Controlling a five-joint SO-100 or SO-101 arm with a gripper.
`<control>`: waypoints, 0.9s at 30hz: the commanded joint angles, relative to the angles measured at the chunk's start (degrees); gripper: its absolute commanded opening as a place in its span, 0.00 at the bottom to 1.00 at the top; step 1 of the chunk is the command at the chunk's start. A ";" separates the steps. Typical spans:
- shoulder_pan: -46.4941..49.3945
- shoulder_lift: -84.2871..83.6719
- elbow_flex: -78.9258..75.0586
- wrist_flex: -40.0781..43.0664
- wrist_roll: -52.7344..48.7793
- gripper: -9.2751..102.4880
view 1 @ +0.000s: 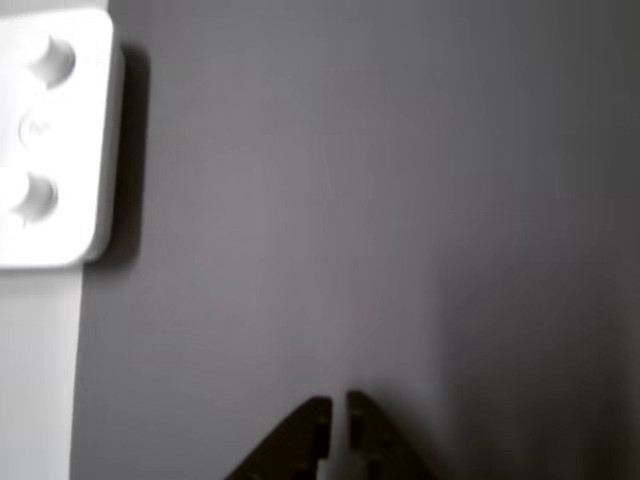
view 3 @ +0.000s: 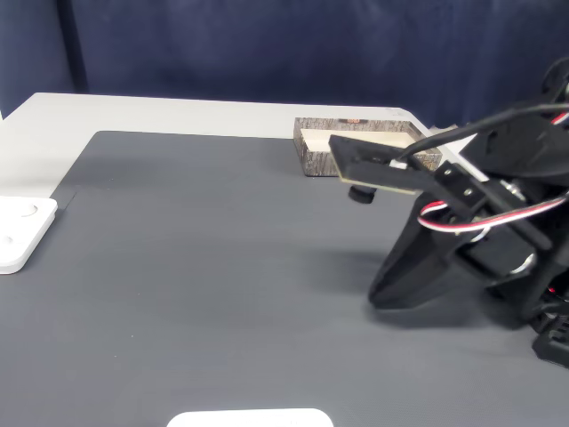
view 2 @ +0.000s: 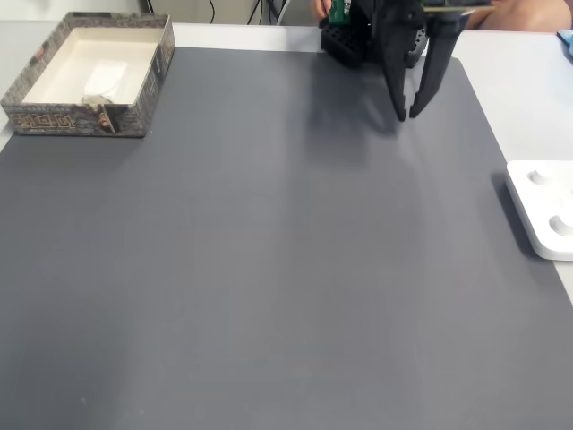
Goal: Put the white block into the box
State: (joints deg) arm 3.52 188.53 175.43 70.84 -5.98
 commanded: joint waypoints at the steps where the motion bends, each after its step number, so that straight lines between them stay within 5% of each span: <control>1: 2.37 1.93 -0.09 -2.90 2.29 0.07; 10: 4.39 1.85 1.76 -3.34 7.38 0.07; 15: 3.78 1.85 1.76 3.25 14.50 0.07; 27: 3.34 1.93 1.76 5.36 4.57 0.07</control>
State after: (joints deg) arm 7.03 188.53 176.04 75.85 0.70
